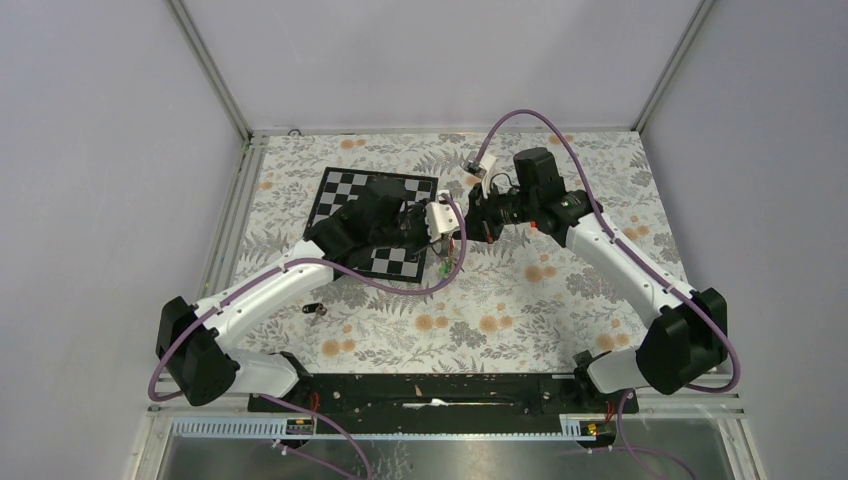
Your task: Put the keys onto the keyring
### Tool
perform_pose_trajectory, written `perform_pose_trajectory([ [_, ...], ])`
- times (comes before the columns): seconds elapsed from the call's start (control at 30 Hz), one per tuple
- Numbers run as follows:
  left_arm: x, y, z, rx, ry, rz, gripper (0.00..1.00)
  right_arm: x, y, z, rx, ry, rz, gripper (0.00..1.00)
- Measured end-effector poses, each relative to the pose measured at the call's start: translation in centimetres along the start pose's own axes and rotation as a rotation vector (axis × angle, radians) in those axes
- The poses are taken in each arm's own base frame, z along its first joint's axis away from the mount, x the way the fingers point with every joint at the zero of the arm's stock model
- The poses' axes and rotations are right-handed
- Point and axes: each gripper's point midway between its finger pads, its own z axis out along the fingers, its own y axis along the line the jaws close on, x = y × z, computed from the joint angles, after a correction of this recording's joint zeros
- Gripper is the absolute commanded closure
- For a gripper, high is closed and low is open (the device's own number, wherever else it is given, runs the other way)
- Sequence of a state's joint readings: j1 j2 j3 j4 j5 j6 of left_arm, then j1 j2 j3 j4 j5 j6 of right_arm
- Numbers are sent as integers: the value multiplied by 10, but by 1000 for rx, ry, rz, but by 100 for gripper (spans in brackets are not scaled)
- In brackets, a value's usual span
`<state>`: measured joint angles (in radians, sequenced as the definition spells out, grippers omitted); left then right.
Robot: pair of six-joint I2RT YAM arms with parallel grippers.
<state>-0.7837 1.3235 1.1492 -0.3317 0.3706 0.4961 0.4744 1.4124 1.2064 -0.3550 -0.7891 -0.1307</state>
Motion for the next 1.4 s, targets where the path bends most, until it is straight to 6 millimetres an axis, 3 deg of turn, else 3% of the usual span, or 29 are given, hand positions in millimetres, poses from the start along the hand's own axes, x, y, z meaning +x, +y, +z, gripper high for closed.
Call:
perform_pose_trajectory([
  [1.4,7,-7,2,47,5,37,100,8,-7,6,16,26,100,100],
])
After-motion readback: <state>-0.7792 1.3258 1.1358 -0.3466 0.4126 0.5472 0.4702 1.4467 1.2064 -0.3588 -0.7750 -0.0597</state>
